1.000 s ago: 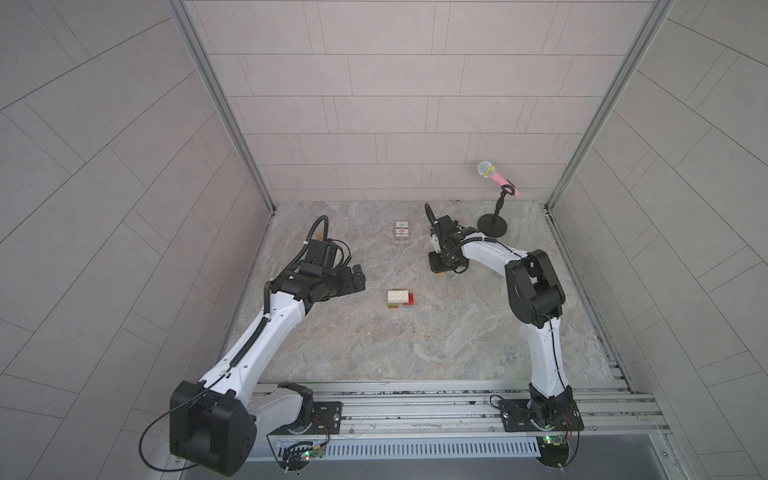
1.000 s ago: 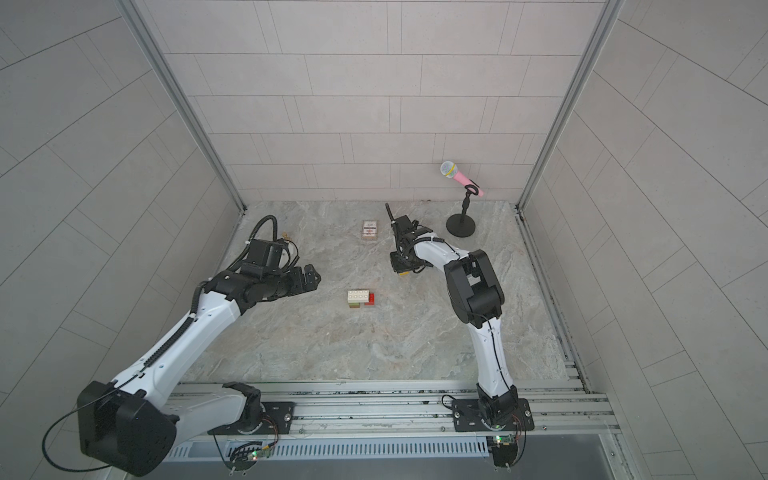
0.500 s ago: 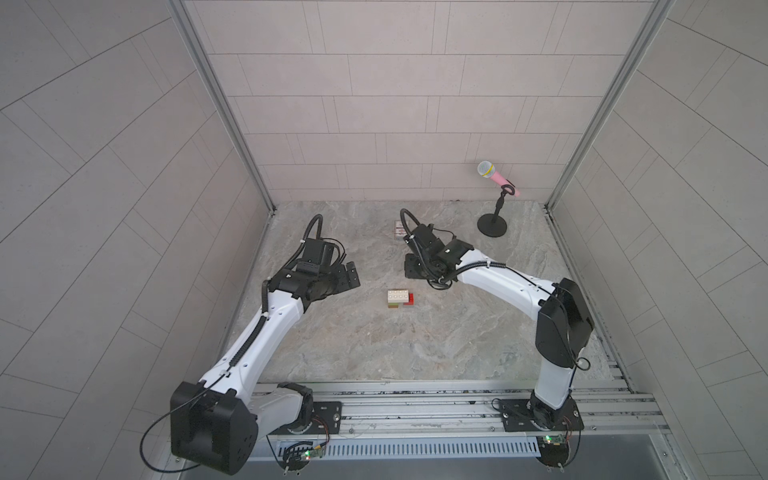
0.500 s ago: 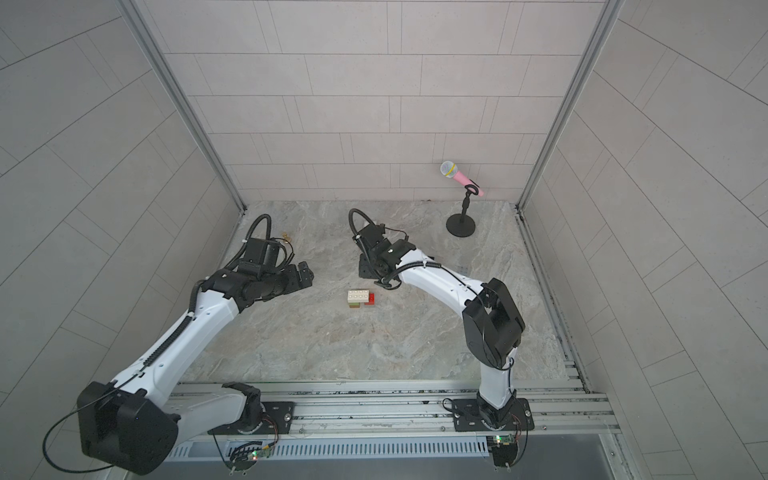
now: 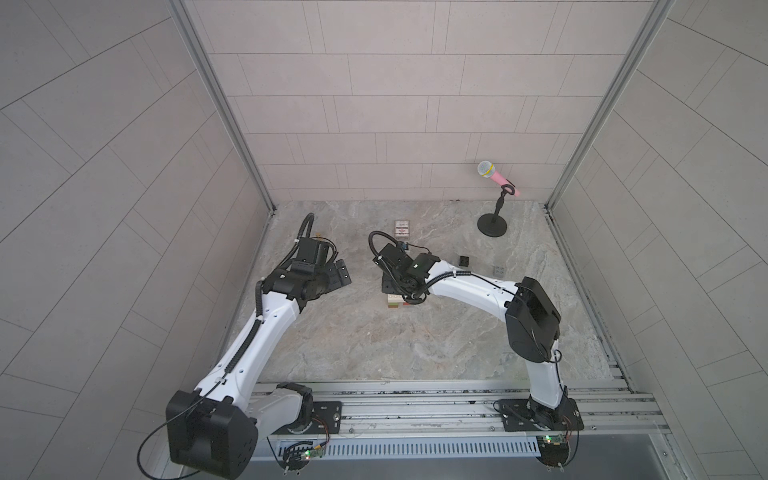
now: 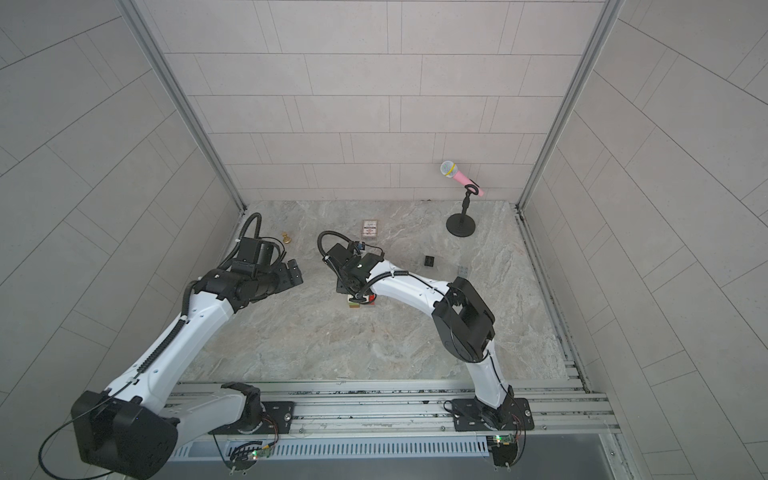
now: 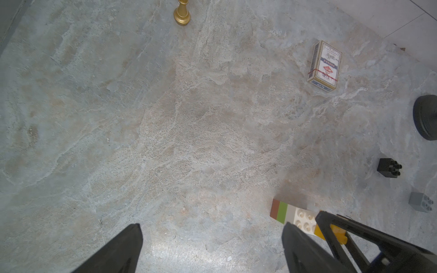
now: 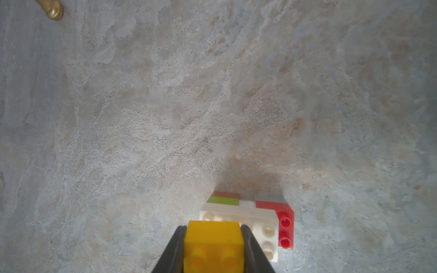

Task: Assemble the letter h with lego
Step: Assemble the lego brick with the lego brick.

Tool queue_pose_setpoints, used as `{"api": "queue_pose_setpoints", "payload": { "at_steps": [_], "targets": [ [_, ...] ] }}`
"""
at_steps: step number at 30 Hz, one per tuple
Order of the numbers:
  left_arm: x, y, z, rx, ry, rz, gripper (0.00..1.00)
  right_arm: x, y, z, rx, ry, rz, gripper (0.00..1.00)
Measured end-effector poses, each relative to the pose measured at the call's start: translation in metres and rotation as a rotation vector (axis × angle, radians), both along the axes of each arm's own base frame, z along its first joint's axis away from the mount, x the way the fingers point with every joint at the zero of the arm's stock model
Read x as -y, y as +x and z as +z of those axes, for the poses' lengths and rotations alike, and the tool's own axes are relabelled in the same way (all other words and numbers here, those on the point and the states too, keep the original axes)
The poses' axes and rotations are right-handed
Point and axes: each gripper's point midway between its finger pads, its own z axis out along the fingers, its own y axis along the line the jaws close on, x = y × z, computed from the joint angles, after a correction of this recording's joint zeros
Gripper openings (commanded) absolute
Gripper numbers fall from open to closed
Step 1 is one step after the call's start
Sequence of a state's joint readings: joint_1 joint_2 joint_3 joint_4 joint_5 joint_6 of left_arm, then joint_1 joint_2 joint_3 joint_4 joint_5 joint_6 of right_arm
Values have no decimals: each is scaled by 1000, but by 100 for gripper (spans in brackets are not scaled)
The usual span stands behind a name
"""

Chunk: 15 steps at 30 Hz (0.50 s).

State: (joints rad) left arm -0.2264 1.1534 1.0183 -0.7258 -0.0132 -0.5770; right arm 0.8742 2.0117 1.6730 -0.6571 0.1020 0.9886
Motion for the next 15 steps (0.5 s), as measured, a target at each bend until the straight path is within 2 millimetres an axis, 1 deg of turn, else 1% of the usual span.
{"api": "queue_pose_setpoints", "payload": {
  "at_steps": [3, 7, 10, 12, 15],
  "targets": [
    [-1, 0, 1, -1, -1, 4, 100, 0, -3, -1, -8, -7, 2, 0],
    [-2, 0, 1, -1, -3, 9, 100, -5, -1, 8, 0, 0, 9, 0],
    [-2, 0, 1, -1, -7, 11, 100, -8, 0, 9, 0, 3, 21, 0],
    [-2, 0, 1, -2, -9, 11, 100, -10, 0, 4, -12, -5, 30, 0],
    [-2, 0, 1, -2, -11, 12, 100, -11, -2, -10, -38, -29, 44, 0]
  ]
}}
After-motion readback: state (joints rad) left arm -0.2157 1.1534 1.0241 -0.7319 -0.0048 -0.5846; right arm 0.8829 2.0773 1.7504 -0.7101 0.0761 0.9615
